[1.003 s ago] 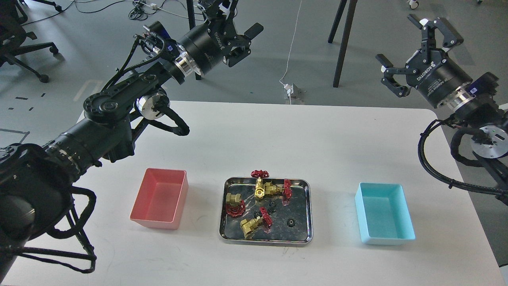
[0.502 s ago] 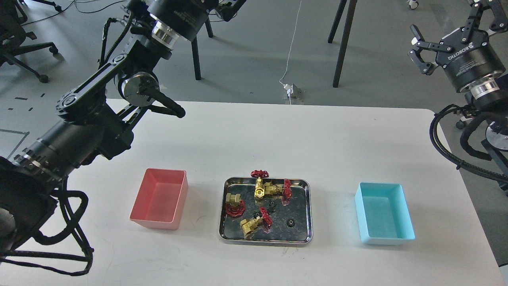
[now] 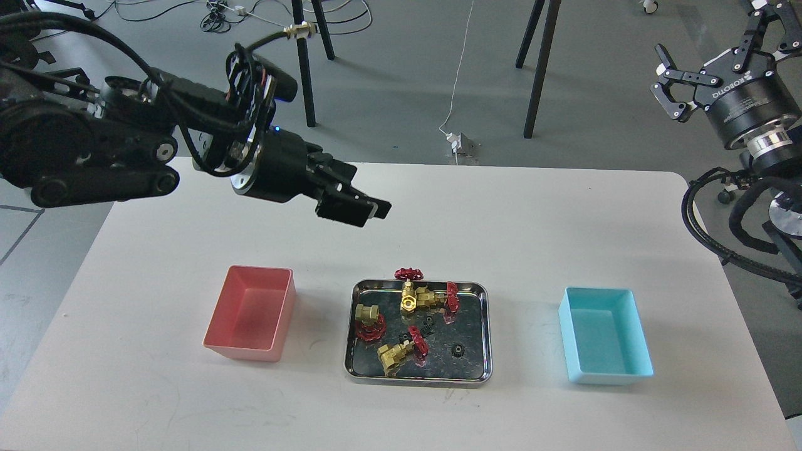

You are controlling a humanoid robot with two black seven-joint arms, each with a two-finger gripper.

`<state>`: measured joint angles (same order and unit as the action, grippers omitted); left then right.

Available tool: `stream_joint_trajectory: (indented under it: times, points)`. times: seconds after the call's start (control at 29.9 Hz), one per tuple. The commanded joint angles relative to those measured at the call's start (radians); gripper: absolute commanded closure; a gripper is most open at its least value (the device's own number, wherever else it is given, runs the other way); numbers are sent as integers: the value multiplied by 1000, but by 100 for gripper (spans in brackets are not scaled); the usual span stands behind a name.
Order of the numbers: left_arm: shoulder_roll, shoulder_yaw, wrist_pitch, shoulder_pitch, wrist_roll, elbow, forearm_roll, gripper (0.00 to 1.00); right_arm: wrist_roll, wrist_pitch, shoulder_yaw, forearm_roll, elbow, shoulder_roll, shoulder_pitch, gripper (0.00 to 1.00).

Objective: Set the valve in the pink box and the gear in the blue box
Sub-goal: 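Move the left gripper over the metal tray toward a brass valve, then grasp a brass red-handled valve from the tray with the left gripper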

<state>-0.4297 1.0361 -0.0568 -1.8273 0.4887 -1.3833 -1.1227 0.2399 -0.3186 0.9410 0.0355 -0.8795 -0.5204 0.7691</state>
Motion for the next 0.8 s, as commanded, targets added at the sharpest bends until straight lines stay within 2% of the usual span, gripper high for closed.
stream_joint_trajectory:
  times: [0.0, 0.07, 0.13, 0.33, 0.53, 0.7, 0.77]
  points:
    - [100, 113, -115, 78, 0, 13, -31, 1, -91, 139, -22, -2, 51, 63, 143, 0]
    - [143, 125, -161, 130, 0, 47, -29, 1, -149, 153, -33, 0, 112, 104, 208, 0]
    - [187, 127, -181, 193, 0, 99, -29, 1, -171, 151, -37, 0, 171, 134, 254, 0]
    - [252, 124, -193, 335, 0, 237, -38, 1, -174, 150, -41, -2, 200, 137, 254, 0]
    - [276, 113, -207, 388, 0, 309, -38, 2, -174, 150, -42, 0, 189, 137, 202, 0]
    - [295, 113, -212, 398, 0, 325, -38, 11, -174, 148, -41, 0, 188, 134, 184, 0]
    - [295, 113, -212, 405, 0, 332, -38, 18, -174, 145, -41, 0, 186, 132, 179, 0]
